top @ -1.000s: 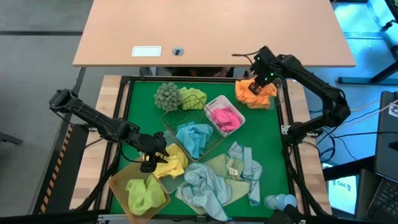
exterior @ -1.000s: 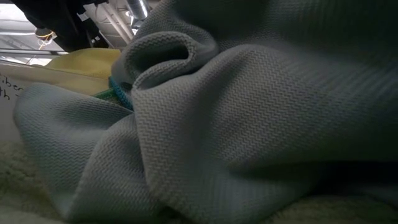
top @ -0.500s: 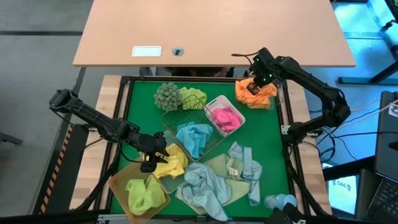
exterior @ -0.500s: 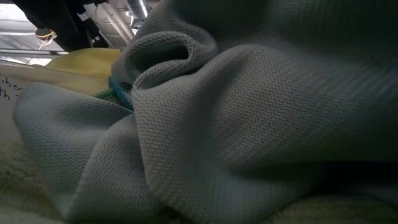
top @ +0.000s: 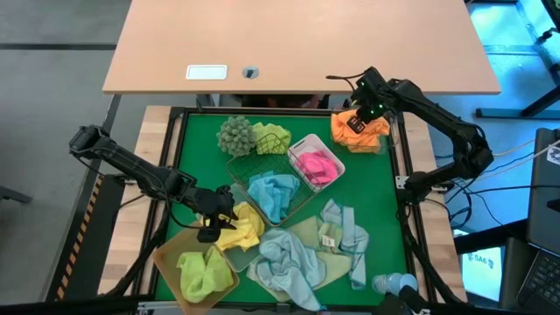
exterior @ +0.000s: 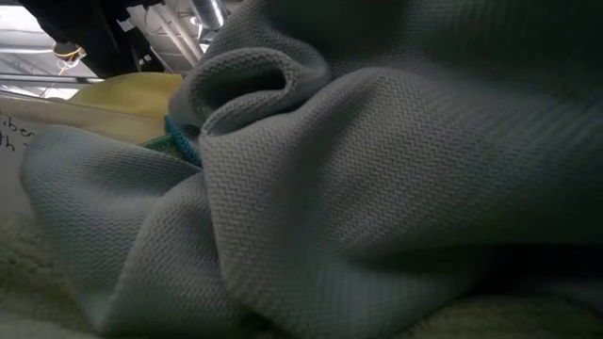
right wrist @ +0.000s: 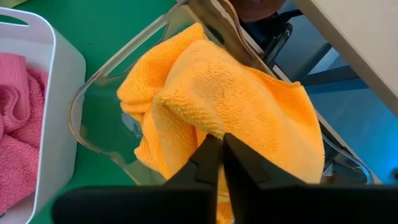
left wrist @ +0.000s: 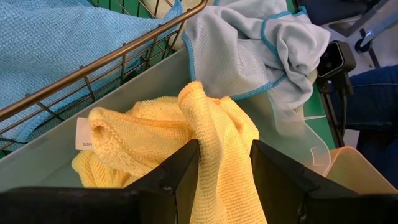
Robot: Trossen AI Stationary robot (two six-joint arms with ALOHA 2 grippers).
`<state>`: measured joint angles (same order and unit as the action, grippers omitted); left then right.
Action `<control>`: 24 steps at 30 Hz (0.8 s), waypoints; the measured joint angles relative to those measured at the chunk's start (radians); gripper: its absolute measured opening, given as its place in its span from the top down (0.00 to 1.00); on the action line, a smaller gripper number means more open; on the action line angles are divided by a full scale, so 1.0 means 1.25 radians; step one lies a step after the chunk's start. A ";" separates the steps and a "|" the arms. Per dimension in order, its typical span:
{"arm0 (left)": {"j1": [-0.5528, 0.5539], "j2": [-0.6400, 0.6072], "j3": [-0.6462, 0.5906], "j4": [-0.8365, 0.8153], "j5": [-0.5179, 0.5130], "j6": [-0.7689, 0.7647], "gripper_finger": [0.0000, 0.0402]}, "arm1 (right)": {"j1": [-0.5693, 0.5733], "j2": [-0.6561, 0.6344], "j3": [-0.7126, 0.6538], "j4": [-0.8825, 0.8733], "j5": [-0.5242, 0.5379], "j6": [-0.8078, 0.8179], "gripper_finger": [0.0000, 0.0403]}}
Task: Sort microfiber towel by color & place in baskets
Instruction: Put the orange towel into the transparent bin, then put the green towel into the orange bin
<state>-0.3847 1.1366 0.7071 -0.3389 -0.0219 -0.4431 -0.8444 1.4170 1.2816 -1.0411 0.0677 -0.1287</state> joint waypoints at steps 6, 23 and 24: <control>0.000 0.000 0.000 0.000 0.000 0.000 0.65 | 0.000 0.000 0.000 -0.003 0.000 0.000 0.73; 0.000 0.000 0.000 0.001 0.000 0.000 0.65 | 0.000 0.000 0.231 -0.168 -0.040 0.034 0.52; 0.000 0.000 0.000 0.001 0.000 0.000 0.65 | 0.000 0.000 0.247 -0.167 -0.061 0.053 0.52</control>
<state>-0.3847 1.1366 0.7071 -0.3378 -0.0216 -0.4429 -0.8444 1.4174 1.5908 -1.2505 -0.0088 -0.0627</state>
